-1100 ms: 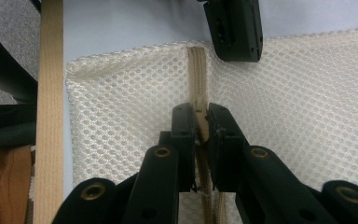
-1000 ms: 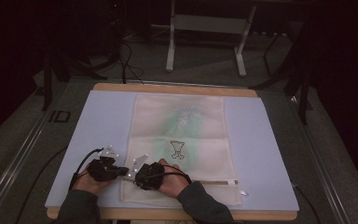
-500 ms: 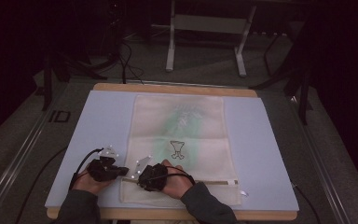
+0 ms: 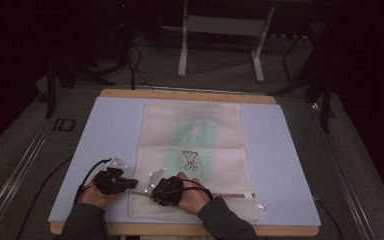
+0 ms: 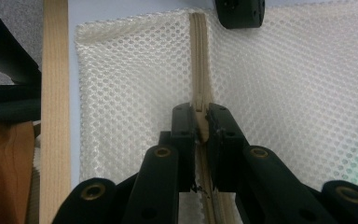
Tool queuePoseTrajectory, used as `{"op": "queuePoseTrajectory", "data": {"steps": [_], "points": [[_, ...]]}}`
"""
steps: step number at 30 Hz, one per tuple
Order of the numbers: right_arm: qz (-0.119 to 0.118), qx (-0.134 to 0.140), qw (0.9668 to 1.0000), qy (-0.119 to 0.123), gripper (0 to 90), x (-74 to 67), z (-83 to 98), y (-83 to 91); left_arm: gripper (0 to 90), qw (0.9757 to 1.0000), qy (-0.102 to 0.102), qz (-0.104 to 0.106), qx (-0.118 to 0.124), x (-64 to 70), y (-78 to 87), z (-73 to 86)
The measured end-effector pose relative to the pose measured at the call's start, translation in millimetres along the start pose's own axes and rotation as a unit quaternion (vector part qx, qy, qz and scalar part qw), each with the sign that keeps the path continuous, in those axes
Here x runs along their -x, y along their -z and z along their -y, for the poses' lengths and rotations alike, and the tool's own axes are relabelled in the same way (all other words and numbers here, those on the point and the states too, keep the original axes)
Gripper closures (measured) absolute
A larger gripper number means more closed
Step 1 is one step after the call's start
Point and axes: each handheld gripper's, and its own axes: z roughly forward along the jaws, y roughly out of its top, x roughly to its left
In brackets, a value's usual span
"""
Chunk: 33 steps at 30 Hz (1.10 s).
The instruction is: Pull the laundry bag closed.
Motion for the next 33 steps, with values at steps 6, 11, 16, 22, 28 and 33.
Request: {"op": "queuePoseTrajectory", "data": {"steps": [6,11,16,22,28,33], "points": [[-0.001,-0.003,1.0,0.003,82.3,-0.1,3.1,1.5,89.8,1.0,0.0,0.0,0.0,0.2,-0.1,-0.1],[-0.001,-0.004,1.0,0.002,82.3,-0.1,5.9,3.0,89.8,1.0,0.0,0.0,0.0,0.0,0.0,0.0],[-0.001,-0.006,1.0,-0.001,82.3,-0.7,9.0,4.8,89.8,1.0,0.0,0.0,0.0,0.3,0.0,0.0],[-0.001,-0.006,1.0,0.0,82.3,-1.5,10.8,6.5,89.8,1.0,0.0,0.0,0.001,0.0,-0.2,0.0],[-0.002,-0.009,1.0,-0.001,82.3,-1.5,13.3,8.1,89.8,1.0,0.001,0.0,0.001,0.6,-0.4,-0.2],[-0.001,-0.012,0.9999,0.0,82.3,-1.1,15.3,10.1,89.8,1.0,0.001,0.0,0.001,0.6,-0.3,-0.2]]}}
